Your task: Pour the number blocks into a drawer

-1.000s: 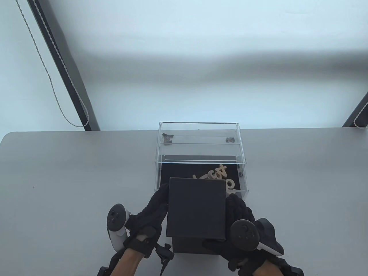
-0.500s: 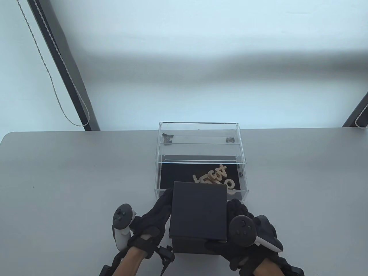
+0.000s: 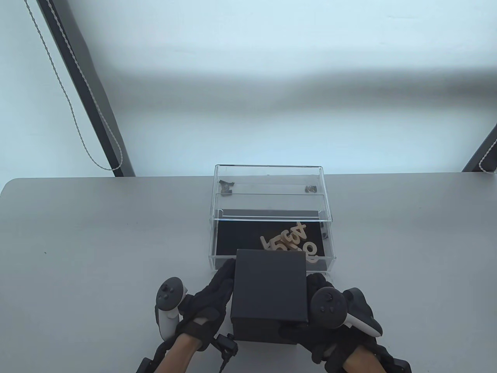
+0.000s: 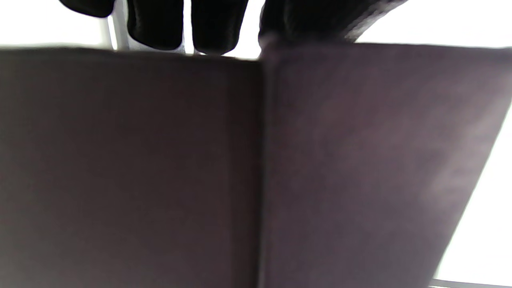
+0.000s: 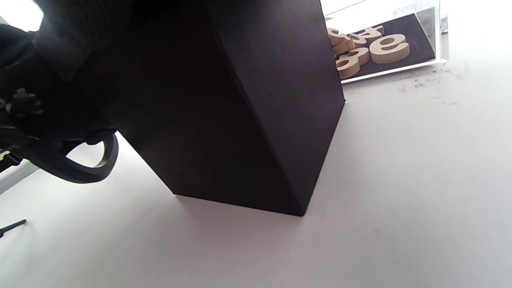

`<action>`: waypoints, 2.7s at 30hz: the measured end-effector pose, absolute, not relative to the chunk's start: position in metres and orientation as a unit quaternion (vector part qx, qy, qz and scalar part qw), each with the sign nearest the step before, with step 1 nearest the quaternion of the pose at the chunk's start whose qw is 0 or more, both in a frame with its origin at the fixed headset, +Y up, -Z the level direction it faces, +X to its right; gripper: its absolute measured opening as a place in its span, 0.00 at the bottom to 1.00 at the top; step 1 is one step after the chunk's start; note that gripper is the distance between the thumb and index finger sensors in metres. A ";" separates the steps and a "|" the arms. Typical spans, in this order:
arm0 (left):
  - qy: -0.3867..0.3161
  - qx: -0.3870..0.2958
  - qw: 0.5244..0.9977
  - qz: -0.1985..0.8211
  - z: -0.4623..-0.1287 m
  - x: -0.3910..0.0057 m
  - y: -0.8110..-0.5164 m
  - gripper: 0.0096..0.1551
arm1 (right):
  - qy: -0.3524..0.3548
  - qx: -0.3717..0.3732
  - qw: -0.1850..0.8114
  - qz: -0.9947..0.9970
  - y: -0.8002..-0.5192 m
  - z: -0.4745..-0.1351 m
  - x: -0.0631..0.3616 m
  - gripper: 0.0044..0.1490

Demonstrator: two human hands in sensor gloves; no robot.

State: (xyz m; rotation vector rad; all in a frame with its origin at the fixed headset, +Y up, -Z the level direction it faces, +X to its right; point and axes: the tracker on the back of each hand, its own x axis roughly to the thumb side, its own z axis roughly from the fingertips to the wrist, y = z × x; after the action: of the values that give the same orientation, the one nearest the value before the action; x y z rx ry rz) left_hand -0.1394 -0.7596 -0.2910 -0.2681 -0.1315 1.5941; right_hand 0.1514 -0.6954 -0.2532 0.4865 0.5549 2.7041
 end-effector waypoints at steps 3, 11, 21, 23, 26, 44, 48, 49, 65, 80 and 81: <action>-0.054 -0.120 0.688 0.714 -0.291 -0.139 -0.760 0.35 | 0.211 0.171 0.185 0.945 -0.701 -0.256 0.152 0.80; -0.049 -0.125 0.698 0.704 -0.290 -0.139 -0.763 0.35 | 0.223 0.167 0.178 0.944 -0.708 -0.258 0.152 0.80; -0.043 -0.132 0.703 0.697 -0.288 -0.137 -0.767 0.35 | 0.238 0.171 0.200 0.935 -0.715 -0.261 0.153 0.79; -0.043 -0.132 0.707 0.693 -0.289 -0.139 -0.765 0.35 | 0.240 0.172 0.202 0.934 -0.715 -0.262 0.154 0.79; -0.052 -0.119 0.731 0.670 -0.289 -0.143 -0.759 0.36 | 0.241 0.171 0.206 0.933 -0.715 -0.263 0.155 0.79; -0.147 -0.062 0.832 0.531 -0.279 -0.118 -0.671 0.38 | 0.192 0.127 0.338 0.912 -0.696 -0.280 0.215 0.70; -0.168 -0.090 0.883 0.429 -0.279 -0.085 -0.658 0.39 | 0.194 0.118 0.335 0.914 -0.702 -0.282 0.217 0.69; -0.173 -0.103 0.887 0.415 -0.279 -0.078 -0.657 0.39 | 0.196 0.117 0.335 0.914 -0.703 -0.282 0.217 0.69; -0.197 -0.184 0.930 0.251 -0.277 -0.021 -0.673 0.45 | 0.200 0.112 0.330 0.916 -0.706 -0.283 0.217 0.68; -0.212 -0.160 0.942 0.204 -0.274 -0.049 -0.677 0.46 | 0.195 0.123 0.329 0.916 -0.714 -0.284 0.211 0.67; -0.212 -0.157 0.943 0.202 -0.274 -0.052 -0.677 0.46 | 0.196 0.124 0.329 0.915 -0.714 -0.284 0.211 0.67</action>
State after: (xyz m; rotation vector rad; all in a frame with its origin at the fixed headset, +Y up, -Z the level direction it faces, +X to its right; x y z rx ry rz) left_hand -0.0520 -0.6773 -0.2741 -0.3198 -0.4322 0.4113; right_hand 0.2110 -0.7143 -0.2841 0.3247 0.5129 2.3958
